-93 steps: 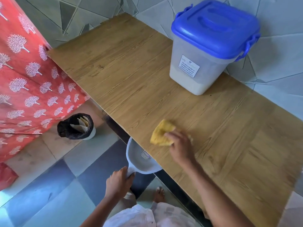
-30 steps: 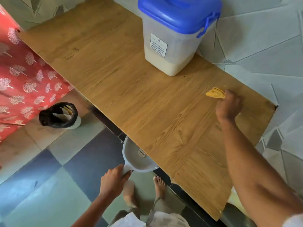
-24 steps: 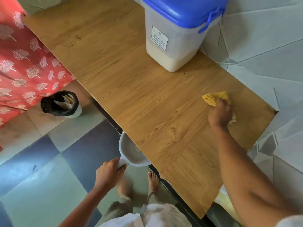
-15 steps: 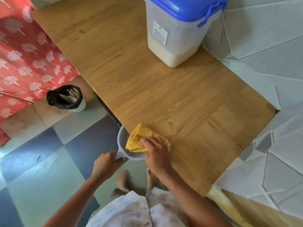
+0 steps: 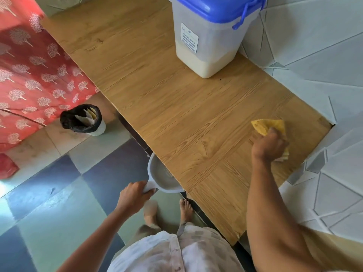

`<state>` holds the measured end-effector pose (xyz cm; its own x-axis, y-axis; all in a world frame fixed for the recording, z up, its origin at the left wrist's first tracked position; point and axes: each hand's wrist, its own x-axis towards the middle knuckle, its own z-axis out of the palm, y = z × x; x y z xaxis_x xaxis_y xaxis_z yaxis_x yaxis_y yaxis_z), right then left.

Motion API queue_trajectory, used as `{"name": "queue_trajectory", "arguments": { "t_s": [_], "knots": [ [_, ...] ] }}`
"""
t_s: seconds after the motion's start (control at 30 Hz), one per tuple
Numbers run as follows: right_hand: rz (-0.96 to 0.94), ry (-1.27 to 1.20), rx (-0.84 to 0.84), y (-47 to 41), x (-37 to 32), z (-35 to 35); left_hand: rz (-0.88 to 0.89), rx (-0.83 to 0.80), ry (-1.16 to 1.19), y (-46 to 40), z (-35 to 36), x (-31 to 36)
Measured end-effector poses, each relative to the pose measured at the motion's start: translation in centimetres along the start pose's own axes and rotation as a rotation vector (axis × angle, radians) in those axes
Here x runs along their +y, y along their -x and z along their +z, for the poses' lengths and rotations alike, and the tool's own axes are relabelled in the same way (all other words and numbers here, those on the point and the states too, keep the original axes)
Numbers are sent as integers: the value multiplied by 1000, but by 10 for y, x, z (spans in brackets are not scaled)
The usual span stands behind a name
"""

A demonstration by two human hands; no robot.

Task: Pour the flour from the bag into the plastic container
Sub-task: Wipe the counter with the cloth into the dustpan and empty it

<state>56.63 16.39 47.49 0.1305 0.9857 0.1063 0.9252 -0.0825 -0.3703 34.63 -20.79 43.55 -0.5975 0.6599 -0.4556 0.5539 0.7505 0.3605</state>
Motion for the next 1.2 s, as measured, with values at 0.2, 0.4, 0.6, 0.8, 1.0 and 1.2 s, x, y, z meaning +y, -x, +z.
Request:
{"name": "queue_trajectory", "arguments": {
  "t_s": [0.2, 0.4, 0.6, 0.8, 1.0, 1.2],
  "knots": [
    [-461, -78, -196, 139, -38, 10, 0, -13, -14, -2, 3, -8],
    [-715, -504, -668, 224, -44, -14, 33, -24, -21, -4, 0, -11],
    [-404, -285, -76, 171, -18, -45, 91, -24, -40, -7, -6, -14],
    [-311, -48, -173, 220, -15, -8, 123, -56, -39, -13, -22, -26],
    [-469, -498, -495, 285, -108, 4, 103, -127, -20, -21, -41, -72],
    [-263, -825, -565, 304, -185, 12, 23, -87, 61, -29, -66, -141]
  ]
}}
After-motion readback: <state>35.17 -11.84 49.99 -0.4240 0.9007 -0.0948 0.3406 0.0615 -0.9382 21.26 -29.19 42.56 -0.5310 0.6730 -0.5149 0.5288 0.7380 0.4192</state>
